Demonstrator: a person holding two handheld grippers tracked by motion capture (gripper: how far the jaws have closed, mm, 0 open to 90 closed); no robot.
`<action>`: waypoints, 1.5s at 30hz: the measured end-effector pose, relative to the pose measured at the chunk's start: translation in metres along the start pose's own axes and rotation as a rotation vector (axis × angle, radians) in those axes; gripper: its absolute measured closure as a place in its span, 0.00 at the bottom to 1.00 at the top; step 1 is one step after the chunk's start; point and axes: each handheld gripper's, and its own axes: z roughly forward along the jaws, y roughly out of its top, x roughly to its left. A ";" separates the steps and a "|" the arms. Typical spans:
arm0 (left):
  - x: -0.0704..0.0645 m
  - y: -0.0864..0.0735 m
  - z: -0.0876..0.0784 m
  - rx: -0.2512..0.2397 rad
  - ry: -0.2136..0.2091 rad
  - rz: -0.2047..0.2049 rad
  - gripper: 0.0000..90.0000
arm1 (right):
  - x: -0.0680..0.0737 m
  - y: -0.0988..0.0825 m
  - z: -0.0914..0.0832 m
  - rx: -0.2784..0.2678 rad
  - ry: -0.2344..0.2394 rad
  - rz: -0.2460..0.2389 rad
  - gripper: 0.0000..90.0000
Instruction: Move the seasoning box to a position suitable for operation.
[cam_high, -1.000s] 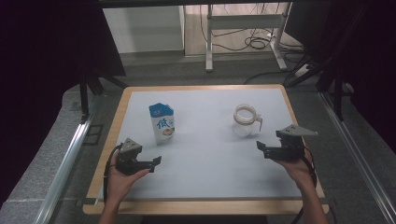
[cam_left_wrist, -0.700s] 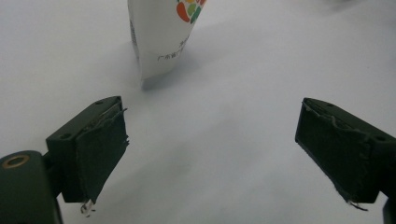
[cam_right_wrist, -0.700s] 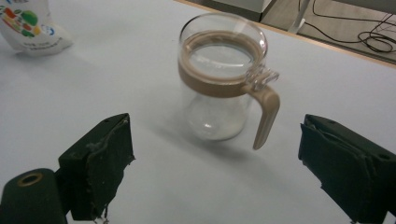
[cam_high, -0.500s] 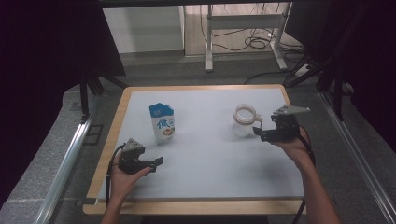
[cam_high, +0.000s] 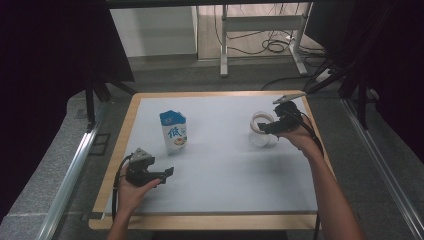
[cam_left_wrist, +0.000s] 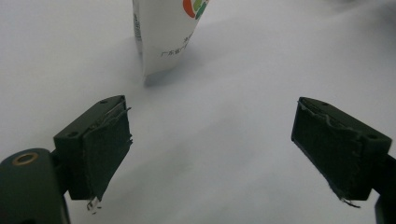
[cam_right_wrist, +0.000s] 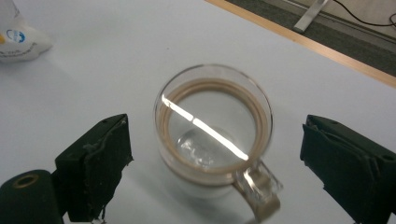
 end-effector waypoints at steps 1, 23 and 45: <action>0.000 0.000 0.000 0.000 0.000 0.000 0.13 | 0.000 0.000 0.000 0.000 0.000 0.000 0.10; 0.001 -0.003 0.002 0.003 0.000 0.002 0.13 | -0.007 0.000 0.058 0.164 0.053 0.016 0.10; 0.002 -0.004 0.004 0.008 0.002 0.004 0.12 | -0.003 0.002 0.056 0.157 0.045 -0.019 0.13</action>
